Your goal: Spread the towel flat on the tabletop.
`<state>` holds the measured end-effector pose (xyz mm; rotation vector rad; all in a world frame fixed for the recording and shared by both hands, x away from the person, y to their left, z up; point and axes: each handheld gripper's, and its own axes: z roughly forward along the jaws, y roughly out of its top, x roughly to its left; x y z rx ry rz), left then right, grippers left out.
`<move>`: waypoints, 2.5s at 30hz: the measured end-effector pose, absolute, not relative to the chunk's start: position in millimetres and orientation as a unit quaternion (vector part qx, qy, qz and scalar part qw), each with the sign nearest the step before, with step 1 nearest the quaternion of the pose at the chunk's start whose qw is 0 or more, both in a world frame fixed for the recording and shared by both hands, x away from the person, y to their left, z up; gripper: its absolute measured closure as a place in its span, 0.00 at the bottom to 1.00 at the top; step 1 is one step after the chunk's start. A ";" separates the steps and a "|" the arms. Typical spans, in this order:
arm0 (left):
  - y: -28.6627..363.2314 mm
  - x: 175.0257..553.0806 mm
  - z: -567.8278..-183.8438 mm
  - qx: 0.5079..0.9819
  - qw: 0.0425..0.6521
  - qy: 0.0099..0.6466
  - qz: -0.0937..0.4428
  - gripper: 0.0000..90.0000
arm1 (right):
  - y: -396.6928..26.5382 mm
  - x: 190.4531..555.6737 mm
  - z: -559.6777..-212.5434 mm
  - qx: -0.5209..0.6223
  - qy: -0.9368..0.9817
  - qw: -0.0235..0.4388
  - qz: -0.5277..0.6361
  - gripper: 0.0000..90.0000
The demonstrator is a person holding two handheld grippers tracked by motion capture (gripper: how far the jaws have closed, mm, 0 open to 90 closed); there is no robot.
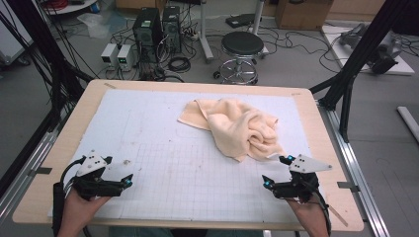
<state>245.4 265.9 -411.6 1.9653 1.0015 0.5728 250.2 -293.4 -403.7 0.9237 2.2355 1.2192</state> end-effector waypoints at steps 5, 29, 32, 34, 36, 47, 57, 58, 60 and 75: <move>265.9 246.1 -411.4 0.783 0.418 0.399 0.229 0.07 | -294.3 252.8 -405.4 0.328 0.809 0.216 0.438 0.13; 259.9 243.5 -411.4 0.784 0.420 0.395 0.230 0.07 | -281.1 295.8 -374.8 0.313 0.820 0.207 0.432 0.20; 260.9 244.5 -412.2 0.784 0.420 0.395 0.229 0.07 | -274.8 309.4 -369.6 0.306 0.825 0.205 0.428 0.24; 261.5 244.6 -412.7 0.784 0.419 0.397 0.229 0.07 | -268.5 321.7 -366.9 0.304 0.829 0.201 0.424 0.25; 262.7 244.5 -412.7 0.783 0.419 0.399 0.228 0.07 | -258.5 336.9 -366.4 0.300 0.834 0.194 0.420 0.29; 264.3 243.5 -412.7 0.783 0.421 0.398 0.228 0.07 | -226.9 382.9 -399.3 0.318 0.861 0.145 0.370 0.47; 264.8 244.4 -413.5 0.784 0.418 0.399 0.226 0.07 | -212.5 386.2 -401.9 0.300 0.872 0.146 0.357 0.87; 264.7 244.1 -413.4 0.783 0.418 0.399 0.228 0.07 | -211.5 383.8 -398.8 0.298 0.871 0.145 0.364 0.87; 264.0 244.4 -413.4 0.783 0.420 0.399 0.227 0.07 | -207.9 378.7 -391.2 0.287 0.870 0.143 0.374 0.87; 258.1 240.9 -407.2 0.782 0.430 0.388 0.232 0.07 | -141.5 336.0 -317.9 0.162 0.879 0.140 0.425 0.87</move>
